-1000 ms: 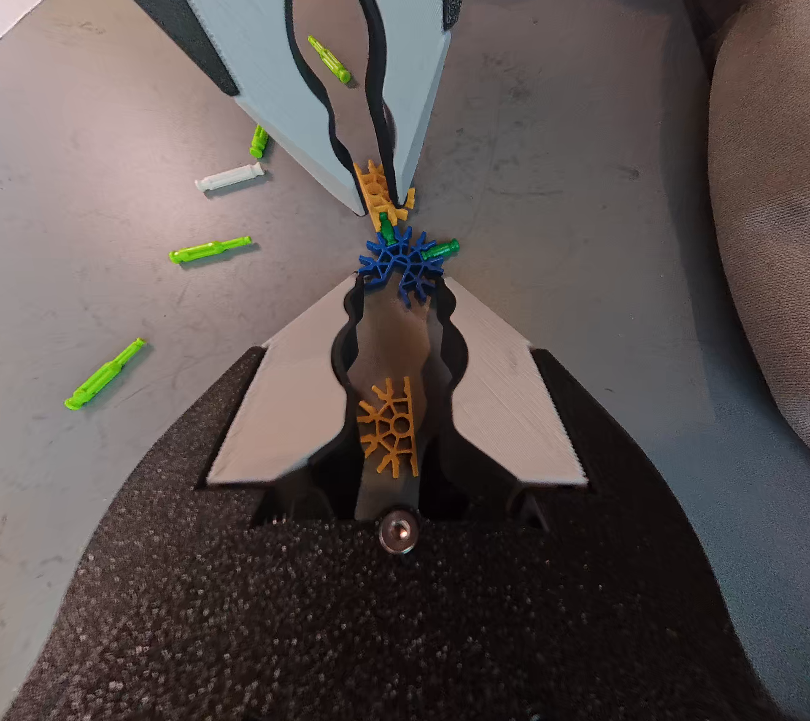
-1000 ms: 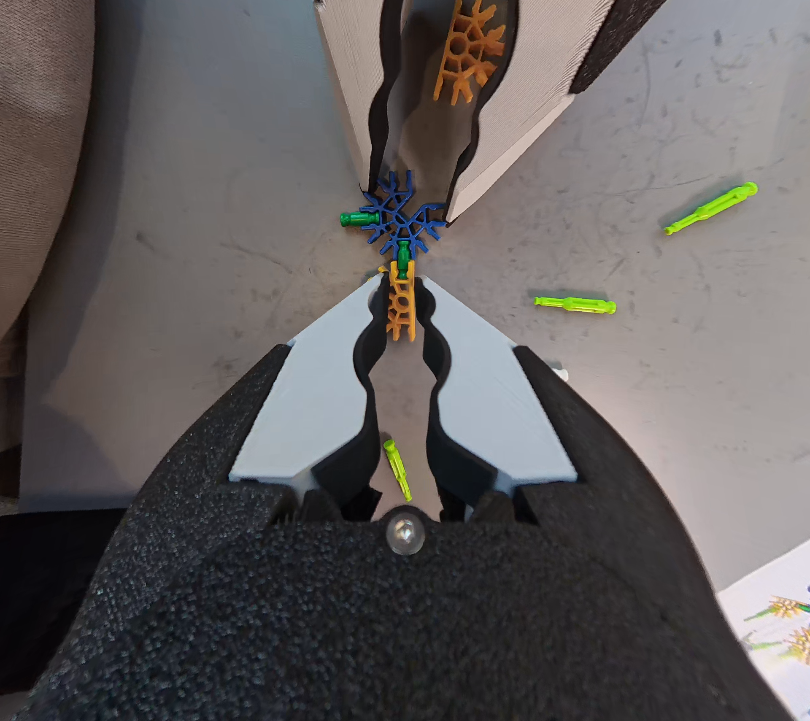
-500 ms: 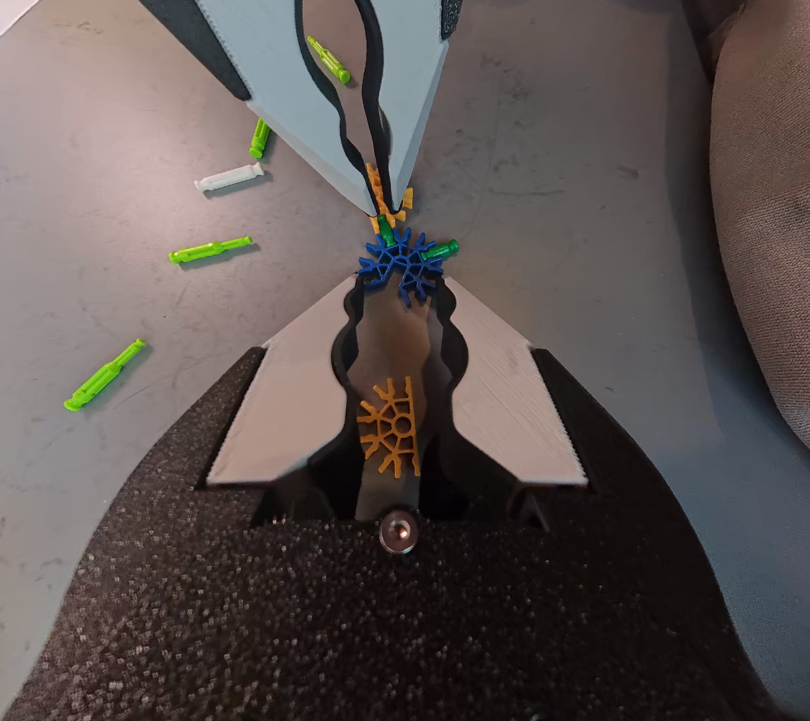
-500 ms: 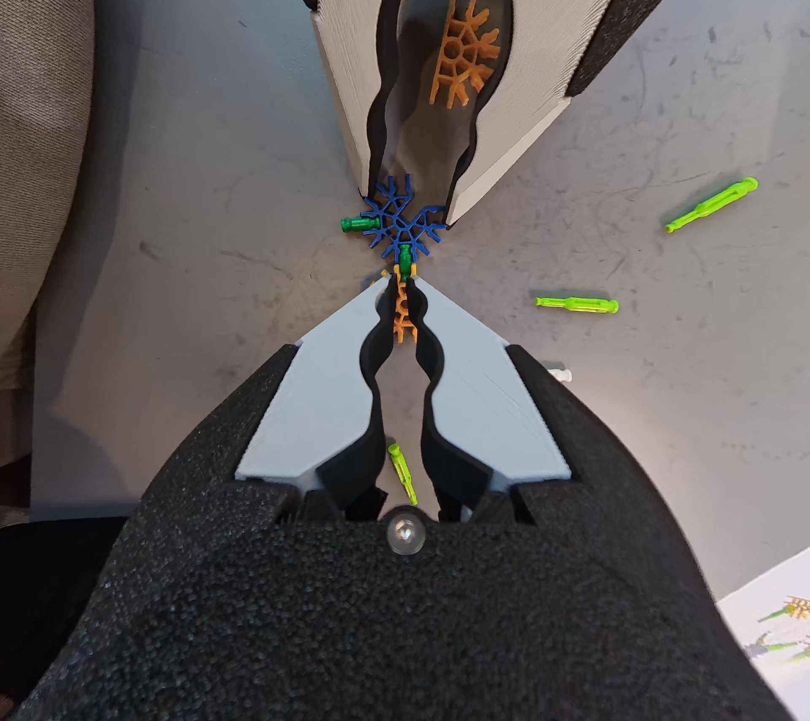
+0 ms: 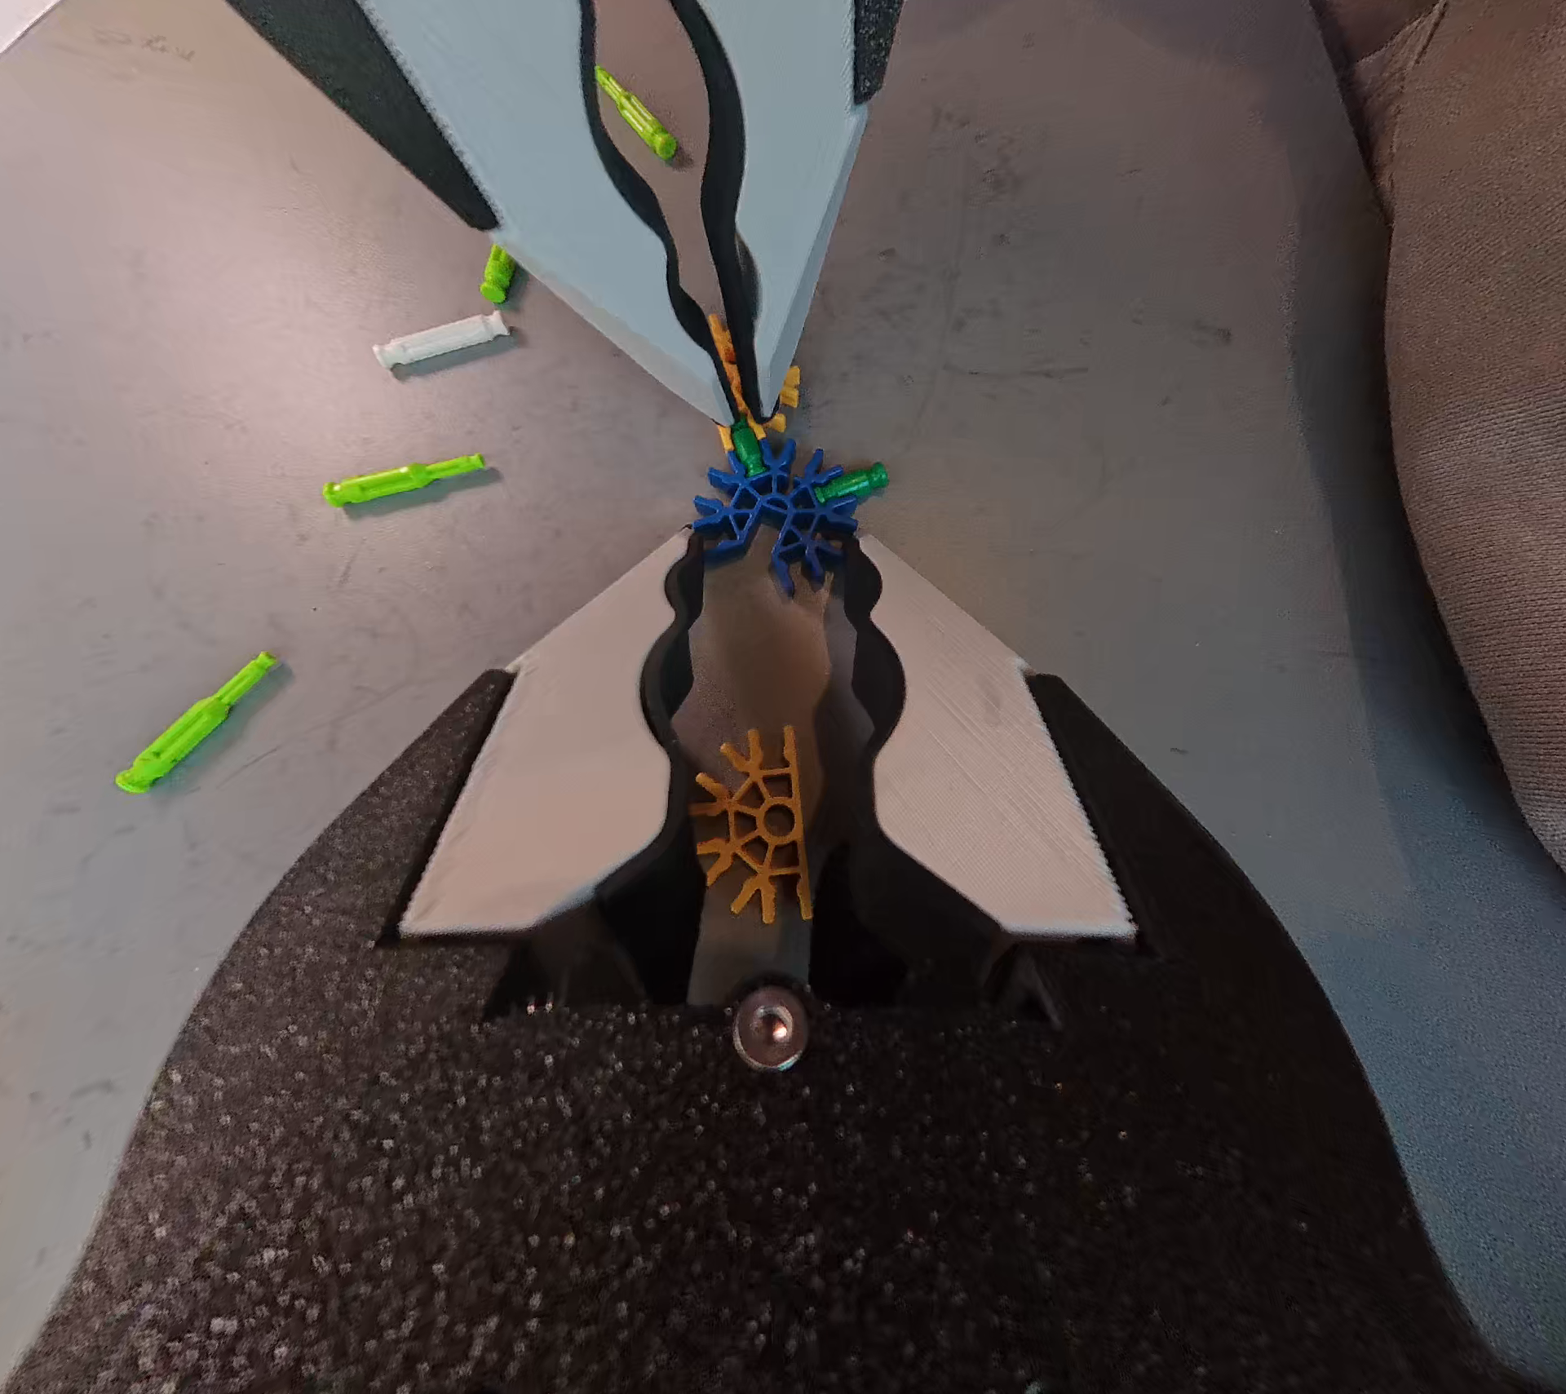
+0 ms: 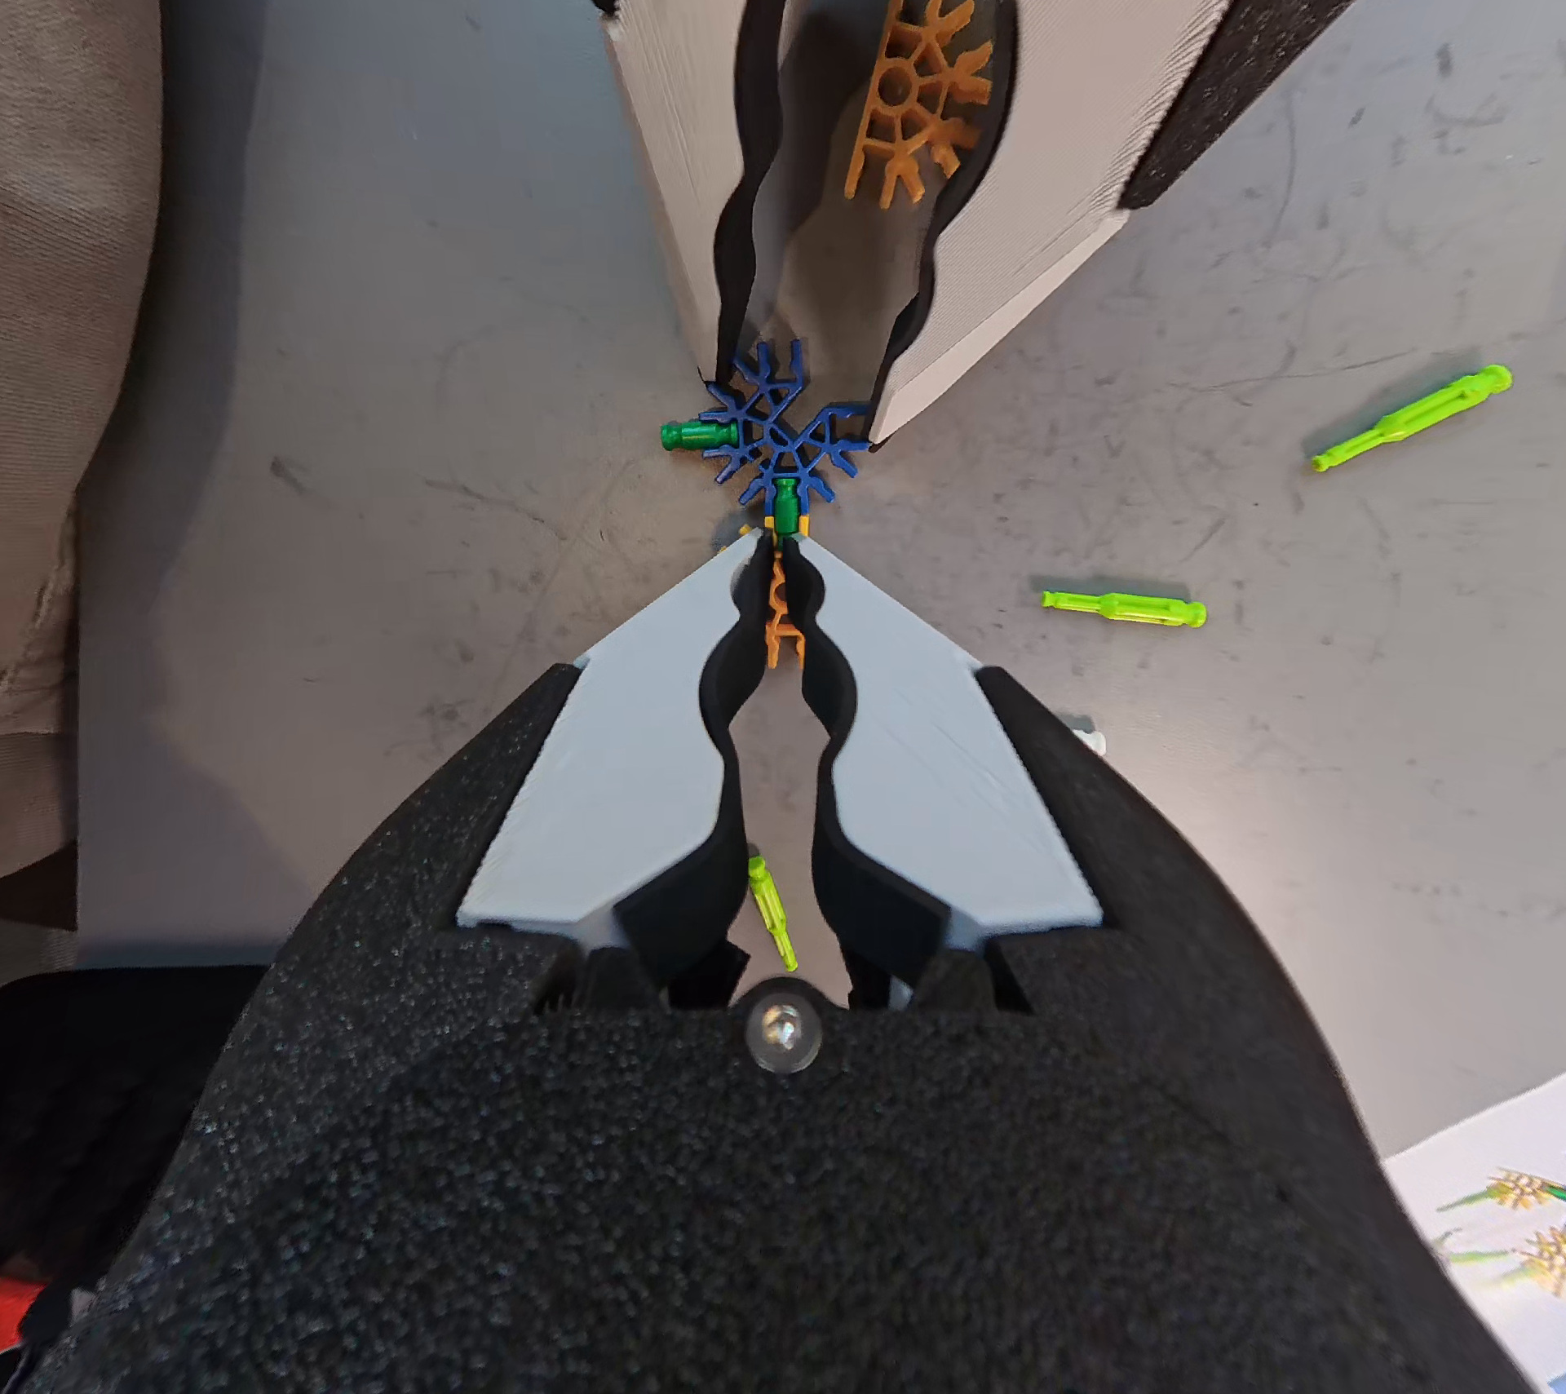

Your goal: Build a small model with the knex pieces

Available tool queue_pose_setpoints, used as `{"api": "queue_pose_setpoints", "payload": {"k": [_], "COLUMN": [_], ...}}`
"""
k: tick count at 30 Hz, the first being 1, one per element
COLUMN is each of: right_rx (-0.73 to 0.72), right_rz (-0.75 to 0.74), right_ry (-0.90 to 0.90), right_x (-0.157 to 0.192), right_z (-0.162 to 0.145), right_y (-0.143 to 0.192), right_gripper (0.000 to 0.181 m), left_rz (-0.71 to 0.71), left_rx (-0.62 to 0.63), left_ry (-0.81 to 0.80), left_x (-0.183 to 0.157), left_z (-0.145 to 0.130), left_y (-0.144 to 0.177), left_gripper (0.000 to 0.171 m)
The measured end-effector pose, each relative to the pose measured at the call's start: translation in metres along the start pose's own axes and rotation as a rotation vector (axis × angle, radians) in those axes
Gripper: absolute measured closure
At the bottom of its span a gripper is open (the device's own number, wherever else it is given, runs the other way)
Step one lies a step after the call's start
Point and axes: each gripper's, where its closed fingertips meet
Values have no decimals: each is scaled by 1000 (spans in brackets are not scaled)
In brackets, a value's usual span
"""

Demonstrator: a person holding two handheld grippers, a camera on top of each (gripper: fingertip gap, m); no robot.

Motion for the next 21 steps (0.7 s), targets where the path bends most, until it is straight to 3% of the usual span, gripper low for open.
{"api": "queue_pose_setpoints", "payload": {"k": [4,8,16,21], "right_rx": [-5,-58,11,-2], "right_rz": [-43,-42,19,-24], "right_ry": [-4,-69,-59,-49], "right_x": [5,2,2,1], "right_z": [-8,-7,-6,-5], "right_y": [3,5,0,1], "right_gripper": [170,173,176,176], "left_rz": [9,13,9,39], "left_rx": [0,1,-1,-2], "left_ry": [-4,-7,3,-2], "left_x": [0,0,-1,-1], "left_z": [0,1,0,0], "left_y": [0,0,-1,0], "left_gripper": [138,138,138,138]}}
Point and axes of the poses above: each gripper's, where its closed fingertips meet, y back along the fingers, z out of its top, x = y × z across the jaws, and after that the axes turned 15 degrees about x, right-handed
